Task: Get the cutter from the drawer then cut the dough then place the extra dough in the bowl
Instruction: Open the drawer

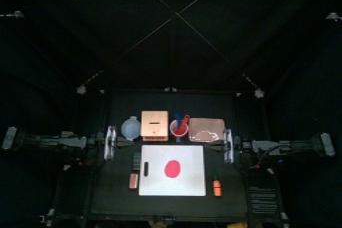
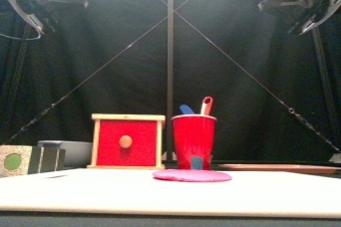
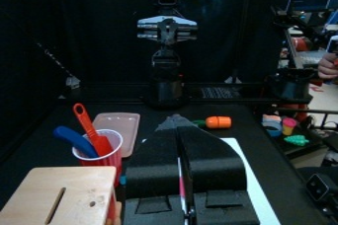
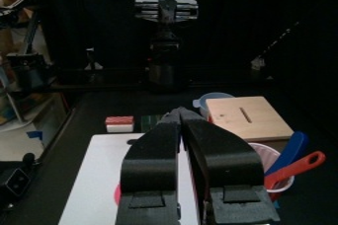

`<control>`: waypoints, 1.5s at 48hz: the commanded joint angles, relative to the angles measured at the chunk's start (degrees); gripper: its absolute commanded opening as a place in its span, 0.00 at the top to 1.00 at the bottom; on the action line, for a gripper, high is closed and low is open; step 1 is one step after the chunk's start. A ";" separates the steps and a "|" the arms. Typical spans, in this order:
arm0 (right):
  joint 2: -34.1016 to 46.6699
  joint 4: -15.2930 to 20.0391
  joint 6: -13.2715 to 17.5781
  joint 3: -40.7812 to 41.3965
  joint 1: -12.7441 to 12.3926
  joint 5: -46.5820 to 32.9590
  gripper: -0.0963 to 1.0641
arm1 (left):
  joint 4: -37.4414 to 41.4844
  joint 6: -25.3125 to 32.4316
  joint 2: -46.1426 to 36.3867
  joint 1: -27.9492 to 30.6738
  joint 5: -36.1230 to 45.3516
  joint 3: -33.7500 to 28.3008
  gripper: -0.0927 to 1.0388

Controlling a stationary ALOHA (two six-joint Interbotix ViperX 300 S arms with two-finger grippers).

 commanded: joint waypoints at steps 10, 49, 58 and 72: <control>11.07 -0.18 0.00 -5.10 -4.04 -0.44 0.90 | -6.94 -0.53 7.82 -0.97 -2.02 -2.46 0.93; 51.50 -1.85 -0.18 -37.71 -17.40 3.60 0.90 | -45.53 -0.70 33.22 -14.68 -21.09 -2.11 0.88; 58.18 -4.92 -0.35 -42.45 -17.67 7.91 0.90 | -52.73 -0.70 38.67 -14.94 -20.21 -5.01 0.81; 66.80 -9.14 -0.18 -51.50 -17.40 13.80 0.90 | -61.35 -0.70 46.41 -14.59 -20.21 -8.70 0.72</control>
